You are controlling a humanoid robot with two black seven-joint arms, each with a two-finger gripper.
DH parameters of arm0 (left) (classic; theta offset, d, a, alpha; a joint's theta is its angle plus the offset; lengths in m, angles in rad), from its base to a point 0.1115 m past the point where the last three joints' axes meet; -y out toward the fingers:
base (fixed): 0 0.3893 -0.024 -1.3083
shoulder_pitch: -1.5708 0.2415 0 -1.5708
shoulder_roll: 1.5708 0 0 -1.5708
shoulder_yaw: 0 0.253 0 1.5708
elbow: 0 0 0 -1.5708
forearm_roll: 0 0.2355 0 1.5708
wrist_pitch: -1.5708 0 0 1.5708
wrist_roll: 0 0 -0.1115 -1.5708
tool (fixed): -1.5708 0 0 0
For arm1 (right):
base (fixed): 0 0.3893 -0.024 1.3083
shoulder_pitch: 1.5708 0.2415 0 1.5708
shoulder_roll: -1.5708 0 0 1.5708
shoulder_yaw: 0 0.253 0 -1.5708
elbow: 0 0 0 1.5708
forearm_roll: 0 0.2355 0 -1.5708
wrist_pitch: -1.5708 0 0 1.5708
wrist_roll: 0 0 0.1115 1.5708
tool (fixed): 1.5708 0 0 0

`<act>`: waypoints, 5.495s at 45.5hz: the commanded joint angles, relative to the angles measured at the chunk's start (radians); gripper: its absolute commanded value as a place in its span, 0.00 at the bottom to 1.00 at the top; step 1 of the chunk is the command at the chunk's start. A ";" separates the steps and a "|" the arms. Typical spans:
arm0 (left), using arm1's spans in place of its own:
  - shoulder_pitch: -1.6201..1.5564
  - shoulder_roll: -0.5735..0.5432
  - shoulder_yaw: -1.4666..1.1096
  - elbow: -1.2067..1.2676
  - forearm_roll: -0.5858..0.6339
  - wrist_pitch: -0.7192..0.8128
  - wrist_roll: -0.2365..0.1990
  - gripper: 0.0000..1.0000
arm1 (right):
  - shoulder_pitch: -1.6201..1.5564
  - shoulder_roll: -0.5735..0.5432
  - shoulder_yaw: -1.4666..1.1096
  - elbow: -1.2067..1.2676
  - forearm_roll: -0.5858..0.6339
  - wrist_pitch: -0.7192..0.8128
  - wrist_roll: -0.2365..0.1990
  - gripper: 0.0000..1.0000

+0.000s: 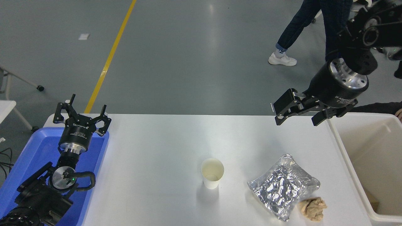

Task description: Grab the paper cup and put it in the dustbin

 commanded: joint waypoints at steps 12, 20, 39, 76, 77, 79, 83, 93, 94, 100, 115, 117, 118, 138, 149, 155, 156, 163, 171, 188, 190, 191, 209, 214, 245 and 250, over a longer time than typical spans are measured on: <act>0.001 0.000 -0.001 0.000 -0.001 0.002 -0.002 1.00 | 0.123 0.059 -0.005 0.054 0.137 0.004 0.000 1.00; 0.001 0.000 -0.001 0.000 -0.001 0.002 -0.002 1.00 | -0.014 0.109 0.104 0.030 0.141 0.004 0.000 1.00; -0.002 -0.002 0.000 0.000 0.000 0.002 -0.002 1.00 | -0.631 0.252 0.305 -0.426 0.036 -0.107 -0.001 1.00; -0.001 -0.002 -0.001 0.000 0.000 0.000 -0.002 1.00 | -1.161 0.252 0.494 -0.725 -0.227 -0.311 -0.005 1.00; -0.001 0.000 0.000 0.000 -0.001 0.000 -0.002 1.00 | -1.162 0.252 0.494 -0.724 -0.227 -0.311 -0.005 0.98; -0.001 0.000 -0.001 0.000 -0.001 0.000 -0.002 1.00 | -1.164 0.252 0.494 -0.722 -0.228 -0.311 -0.005 0.98; -0.001 -0.002 -0.001 0.000 -0.001 0.000 -0.002 1.00 | -1.167 0.252 0.494 -0.721 -0.233 -0.311 -0.005 0.77; -0.001 -0.002 -0.001 0.000 -0.001 0.002 -0.002 1.00 | -1.165 0.252 0.496 -0.724 -0.227 -0.305 -0.005 0.30; -0.001 0.000 0.000 0.000 -0.001 0.000 -0.002 1.00 | -1.165 0.252 0.496 -0.722 -0.225 -0.303 -0.005 0.23; -0.001 0.000 -0.001 -0.001 -0.001 0.002 -0.002 1.00 | -1.161 0.252 0.496 -0.721 -0.225 -0.297 -0.003 0.00; -0.001 0.000 -0.001 0.000 -0.001 0.002 -0.002 1.00 | -1.105 0.252 0.496 -0.711 -0.216 -0.225 -0.008 0.00; -0.001 0.000 -0.001 0.000 -0.001 0.002 -0.002 1.00 | -1.092 0.252 0.496 -0.710 -0.214 -0.202 -0.009 0.00; -0.001 -0.002 -0.001 0.000 -0.001 0.002 -0.002 1.00 | -1.082 0.252 0.496 -0.710 -0.213 -0.182 -0.009 0.00; 0.002 -0.002 -0.003 0.000 0.000 0.002 -0.002 1.00 | -0.371 -0.047 0.428 -0.205 -0.165 0.004 -0.047 0.00; 0.002 -0.002 -0.003 0.000 0.000 0.000 0.000 1.00 | 0.003 -0.134 0.246 -0.109 -0.116 0.004 -0.047 0.00; 0.002 -0.002 -0.003 -0.001 0.000 0.000 -0.002 1.00 | 0.126 -0.134 0.207 -0.076 -0.098 0.004 -0.047 0.00; 0.002 -0.002 -0.003 0.000 0.000 0.000 0.000 1.00 | 0.136 -0.133 0.207 -0.075 -0.098 0.004 -0.049 0.00; 0.002 -0.002 -0.003 0.000 0.000 0.000 0.000 1.00 | 0.168 -0.125 0.206 -0.075 -0.099 0.004 -0.051 0.00; 0.002 -0.002 -0.003 0.000 0.000 0.000 0.000 1.00 | 0.162 -0.127 0.184 -0.075 -0.105 0.004 -0.051 0.00; 0.002 -0.002 -0.003 0.000 0.000 0.000 -0.002 1.00 | 0.022 -0.300 0.115 -0.089 -0.377 0.004 -0.052 0.00; 0.002 -0.002 -0.003 0.000 0.000 0.000 -0.002 1.00 | -0.005 -0.347 0.115 -0.096 -0.444 0.004 -0.051 0.00; 0.002 -0.002 -0.003 0.000 0.000 0.000 0.000 1.00 | -0.015 -0.372 0.114 -0.101 -0.476 0.004 -0.051 0.00; 0.001 0.000 -0.001 0.000 0.000 0.000 -0.002 1.00 | -0.311 -0.815 0.182 -0.259 -0.943 0.004 -0.041 0.00; 0.001 0.000 -0.001 0.000 0.000 0.000 -0.002 1.00 | -0.456 -0.889 0.250 -0.358 -1.000 0.004 -0.038 0.00; -0.001 -0.002 -0.001 0.000 0.000 0.000 -0.002 1.00 | -1.661 -0.484 0.995 -1.185 -0.811 -0.524 0.055 0.00; -0.001 0.000 -0.001 0.000 0.000 0.000 -0.002 1.00 | -1.719 -0.408 1.060 -1.234 -0.782 -0.561 0.046 0.00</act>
